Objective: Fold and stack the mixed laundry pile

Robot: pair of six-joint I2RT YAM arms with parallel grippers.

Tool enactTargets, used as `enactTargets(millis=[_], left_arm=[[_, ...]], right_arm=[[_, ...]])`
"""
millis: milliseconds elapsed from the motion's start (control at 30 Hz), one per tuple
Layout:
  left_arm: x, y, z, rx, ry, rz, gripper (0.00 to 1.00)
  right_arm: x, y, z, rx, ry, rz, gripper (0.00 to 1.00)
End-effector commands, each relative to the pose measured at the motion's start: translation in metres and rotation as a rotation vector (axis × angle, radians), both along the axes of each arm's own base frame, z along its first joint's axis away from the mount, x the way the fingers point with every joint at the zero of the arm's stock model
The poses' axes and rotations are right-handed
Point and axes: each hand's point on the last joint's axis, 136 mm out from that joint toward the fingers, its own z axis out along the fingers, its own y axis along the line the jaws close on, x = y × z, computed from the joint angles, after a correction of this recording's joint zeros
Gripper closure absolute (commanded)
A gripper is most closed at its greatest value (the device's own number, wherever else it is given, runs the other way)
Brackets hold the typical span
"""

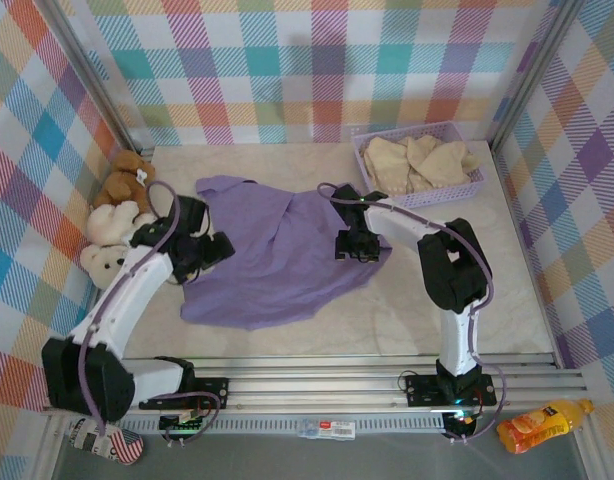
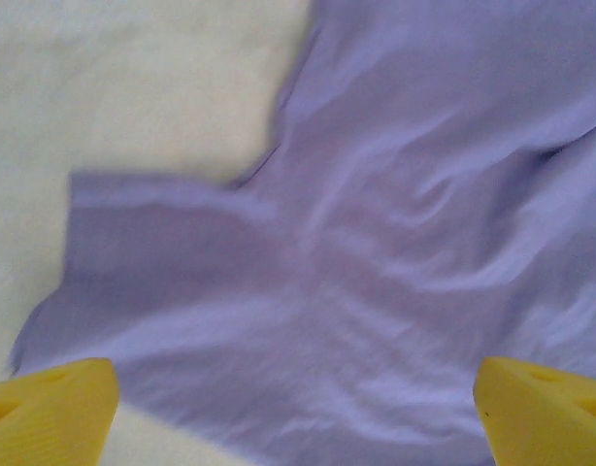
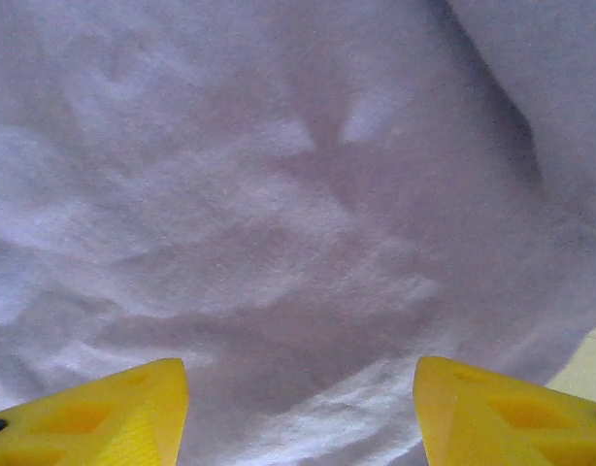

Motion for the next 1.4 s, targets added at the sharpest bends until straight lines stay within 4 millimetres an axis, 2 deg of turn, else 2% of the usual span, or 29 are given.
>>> enactTargets(millis=[0, 33, 133, 233, 300, 400, 533, 633, 733, 833, 933, 1000, 1067, 1100, 1200, 1267, 1367], left_arm=[[0.071, -0.023, -0.008, -0.071, -0.095, -0.023, 0.39], [0.087, -0.030, -0.018, -0.089, -0.084, -0.030, 0.54], [0.121, -0.047, -0.046, -0.105, -0.043, -0.058, 0.88], [0.135, -0.054, -0.071, -0.079, 0.001, -0.066, 0.93], [0.132, -0.052, -0.088, -0.058, 0.044, -0.060, 0.97], [0.109, -0.047, -0.112, -0.025, 0.138, -0.057, 1.00], [0.058, -0.051, -0.133, 0.007, 0.242, -0.075, 1.00], [0.019, -0.056, -0.144, 0.010, 0.302, -0.049, 1.00], [-0.011, -0.075, -0.144, -0.053, 0.338, -0.012, 1.00], [-0.026, -0.115, -0.131, -0.180, 0.319, -0.005, 1.00], [-0.016, -0.161, -0.105, -0.295, 0.248, -0.028, 1.00], [0.001, -0.182, -0.087, -0.329, 0.206, -0.049, 0.99], [0.024, -0.197, -0.067, -0.345, 0.161, -0.082, 0.93], [0.033, -0.198, -0.057, -0.325, 0.139, -0.100, 0.89], [0.062, -0.183, -0.028, -0.213, 0.068, -0.148, 0.73], [0.077, -0.157, -0.018, -0.136, 0.037, -0.140, 0.72], [0.090, -0.111, -0.026, -0.083, 0.034, -0.078, 0.75]], right_arm=[[-0.014, 0.003, 0.001, 0.060, 0.027, -0.087, 0.38], [-0.016, 0.002, -0.004, 0.071, 0.049, -0.113, 0.39], [-0.015, 0.007, -0.014, 0.110, 0.076, -0.152, 0.44], [-0.004, 0.009, -0.021, 0.116, 0.065, -0.175, 0.53], [0.006, 0.010, -0.026, 0.124, 0.063, -0.194, 0.56], [0.031, 0.013, -0.034, 0.125, 0.058, -0.206, 0.58], [0.074, 0.024, -0.040, 0.092, 0.034, -0.137, 0.57], [0.108, 0.042, -0.038, 0.110, 0.000, -0.081, 0.54], [0.136, 0.072, -0.035, 0.205, -0.031, -0.016, 0.51], [0.154, 0.107, -0.024, 0.357, -0.054, 0.057, 0.48], [0.165, 0.123, -0.005, 0.427, -0.096, 0.118, 0.42], [0.172, 0.121, 0.013, 0.414, -0.147, 0.159, 0.34], [0.174, 0.110, 0.036, 0.387, -0.191, 0.184, 0.28], [0.174, 0.102, 0.046, 0.373, -0.201, 0.186, 0.26], [0.153, 0.076, 0.071, 0.320, -0.190, 0.189, 0.26], [0.120, 0.065, 0.075, 0.316, -0.135, 0.186, 0.28], [0.061, 0.065, 0.068, 0.363, -0.058, 0.170, 0.33]])
